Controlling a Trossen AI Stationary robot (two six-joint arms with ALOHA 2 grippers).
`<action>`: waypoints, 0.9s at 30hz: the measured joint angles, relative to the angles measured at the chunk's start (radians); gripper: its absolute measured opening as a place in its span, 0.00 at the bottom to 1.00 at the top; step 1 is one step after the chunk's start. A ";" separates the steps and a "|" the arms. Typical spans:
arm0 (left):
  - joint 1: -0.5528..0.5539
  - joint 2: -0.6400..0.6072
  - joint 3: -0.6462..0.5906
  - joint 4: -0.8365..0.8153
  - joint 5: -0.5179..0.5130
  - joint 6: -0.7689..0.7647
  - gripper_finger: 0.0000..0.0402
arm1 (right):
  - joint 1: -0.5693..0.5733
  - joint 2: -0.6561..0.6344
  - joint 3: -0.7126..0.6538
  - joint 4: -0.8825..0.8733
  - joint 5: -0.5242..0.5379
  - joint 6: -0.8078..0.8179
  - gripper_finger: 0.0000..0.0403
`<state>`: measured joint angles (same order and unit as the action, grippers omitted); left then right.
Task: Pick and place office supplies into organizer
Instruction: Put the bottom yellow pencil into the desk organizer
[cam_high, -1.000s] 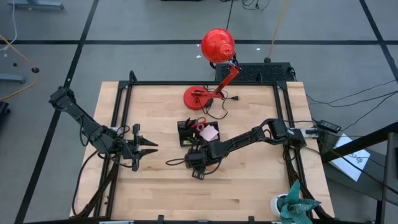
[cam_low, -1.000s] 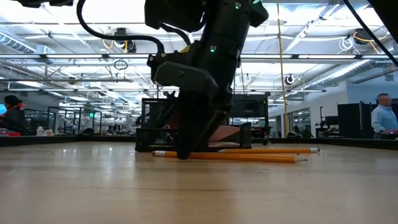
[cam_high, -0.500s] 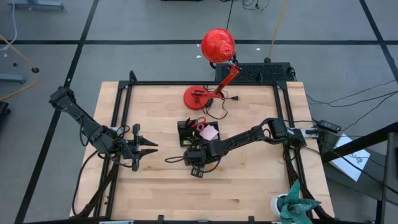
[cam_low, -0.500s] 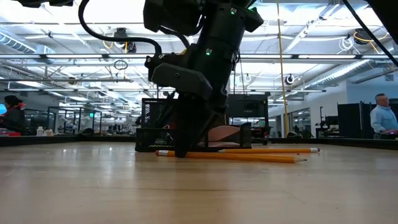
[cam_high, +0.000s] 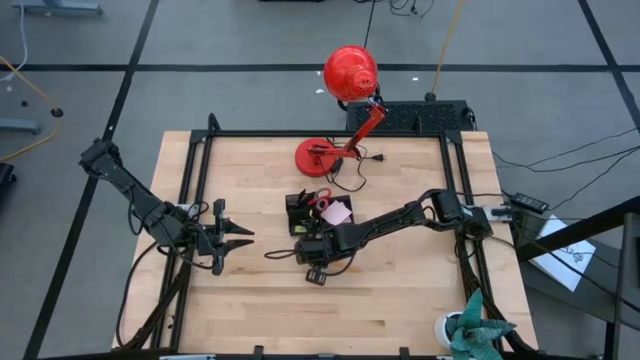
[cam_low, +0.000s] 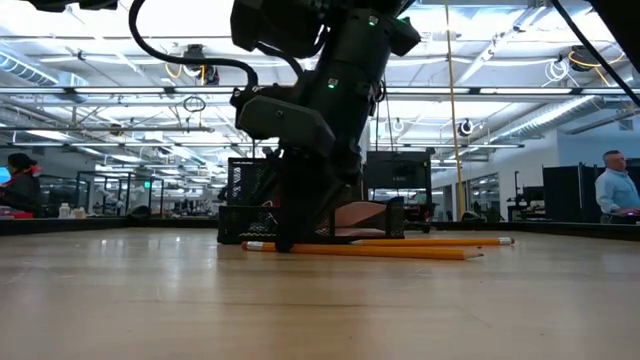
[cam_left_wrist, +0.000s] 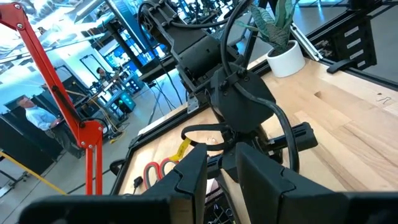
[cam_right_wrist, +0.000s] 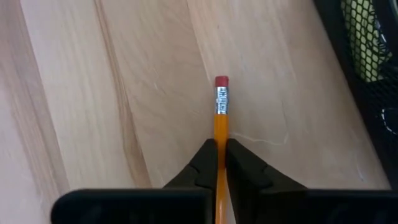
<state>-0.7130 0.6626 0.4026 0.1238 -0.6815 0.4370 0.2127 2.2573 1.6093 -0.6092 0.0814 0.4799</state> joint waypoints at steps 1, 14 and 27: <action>0.000 0.000 0.000 0.000 0.000 0.000 0.23 | 0.001 -0.013 0.000 0.005 0.004 0.001 0.03; 0.000 0.000 0.000 0.006 0.000 -0.002 0.23 | 0.011 -0.098 -0.005 0.096 0.043 -0.020 0.01; 0.000 0.000 0.000 0.006 0.000 -0.003 0.23 | 0.011 -0.130 -0.001 0.139 0.045 -0.059 0.00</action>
<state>-0.7128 0.6628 0.4026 0.1303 -0.6811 0.4343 0.2241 2.1271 1.6081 -0.4704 0.1262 0.4210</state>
